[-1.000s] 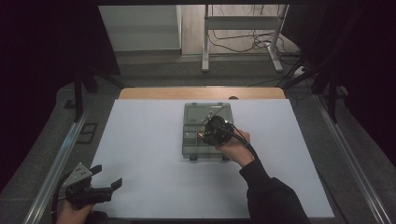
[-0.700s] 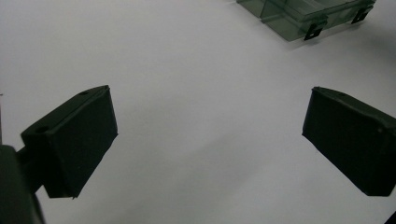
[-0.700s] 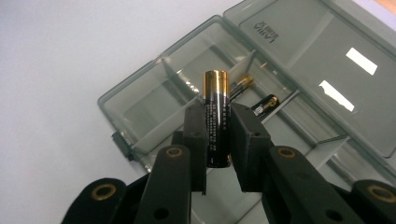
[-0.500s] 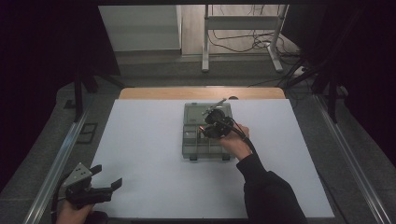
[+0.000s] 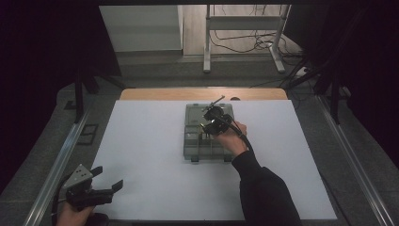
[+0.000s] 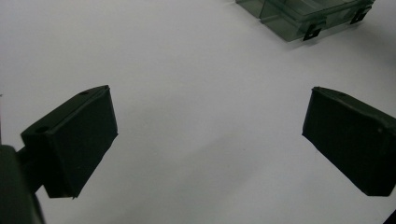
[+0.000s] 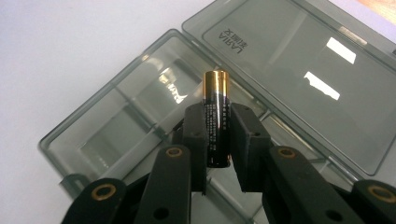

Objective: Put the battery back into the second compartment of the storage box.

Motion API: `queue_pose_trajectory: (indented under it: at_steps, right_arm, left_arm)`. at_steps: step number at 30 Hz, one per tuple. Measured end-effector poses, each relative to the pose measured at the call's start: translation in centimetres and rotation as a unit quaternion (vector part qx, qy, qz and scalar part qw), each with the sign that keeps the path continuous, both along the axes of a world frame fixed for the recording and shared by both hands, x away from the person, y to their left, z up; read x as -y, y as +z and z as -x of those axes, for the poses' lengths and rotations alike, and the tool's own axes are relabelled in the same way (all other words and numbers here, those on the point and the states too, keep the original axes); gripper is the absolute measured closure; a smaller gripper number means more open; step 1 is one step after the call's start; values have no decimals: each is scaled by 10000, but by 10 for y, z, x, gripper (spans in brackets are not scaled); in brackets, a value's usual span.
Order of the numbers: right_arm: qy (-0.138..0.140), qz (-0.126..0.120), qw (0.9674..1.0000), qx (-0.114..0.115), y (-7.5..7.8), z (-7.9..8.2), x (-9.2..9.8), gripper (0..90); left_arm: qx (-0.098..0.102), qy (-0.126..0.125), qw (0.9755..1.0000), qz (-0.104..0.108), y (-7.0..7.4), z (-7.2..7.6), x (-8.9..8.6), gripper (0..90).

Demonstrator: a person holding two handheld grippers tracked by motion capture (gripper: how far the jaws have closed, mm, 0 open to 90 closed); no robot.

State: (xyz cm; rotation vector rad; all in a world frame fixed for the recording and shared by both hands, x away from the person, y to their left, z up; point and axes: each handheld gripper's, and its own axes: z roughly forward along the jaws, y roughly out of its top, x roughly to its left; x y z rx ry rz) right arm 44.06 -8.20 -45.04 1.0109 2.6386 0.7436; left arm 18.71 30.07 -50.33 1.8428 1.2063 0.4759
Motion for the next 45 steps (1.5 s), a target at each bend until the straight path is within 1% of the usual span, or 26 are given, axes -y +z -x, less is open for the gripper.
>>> queue_pose_trajectory:
  at_steps: [7, 11, 12, 14, 17, 20, 23, 26, 29, 31, 34, 38, 42, 45]
  right_arm:
    - [-132, 104, 9998, -59, -12, -8, -5, 773]
    - [-179, 110, 9997, -79, -16, -11, -7, 766]
    - [-161, 103, 9998, -91, -17, -11, -8, 761]
    - [-141, 56, 9998, -102, -18, -12, -9, 697]
    - [-112, 30, 9999, 2, -16, -11, -9, 614]
    - [-116, 72, 9999, 77, -14, -8, -8, 539]
    - [-97, 67, 9998, 151, -11, -5, -6, 490]
    - [-9, 16, 9998, 181, -6, -2, -4, 438]
    - [103, 24, 9995, 281, -2, 4, -2, 390]
    - [154, 31, 9995, 261, 0, 7, -1, 367]
    - [270, -46, 9994, 212, 3, 11, 0, 340]
    - [355, -177, 9990, 188, 7, 17, 3, 319]
    - [439, -220, 9986, 188, 11, 23, 5, 296]
    - [486, -273, 9982, 236, 12, 29, 8, 294]
  left_arm:
    - [-1, -4, 10000, 7, 0, 0, 0, 35]
    - [1, -9, 10000, 2, 0, 0, 0, 35]
    - [0, -10, 10000, 2, 0, 0, 0, 35]
    - [0, -11, 10000, 6, 0, 0, 0, 35]
    - [0, -11, 10000, 13, 0, 0, 0, 35]
    - [-3, -14, 10000, 8, 0, 0, 0, 35]
    - [-3, -13, 10000, 8, 0, 0, 0, 35]
    - [-14, -10, 10000, 12, 0, 0, -1, 34]
    - [-15, -10, 10000, 15, 0, 0, -1, 35]
    - [-20, -10, 10000, 14, 0, 0, -1, 35]
    - [-20, -8, 10000, 14, 0, 0, -1, 35]
    - [-24, -2, 10000, 15, 0, 0, -1, 35]
    - [-19, 17, 10000, 32, 0, 0, -1, 35]
    - [-20, 26, 10000, 33, -1, 1, -1, 35]
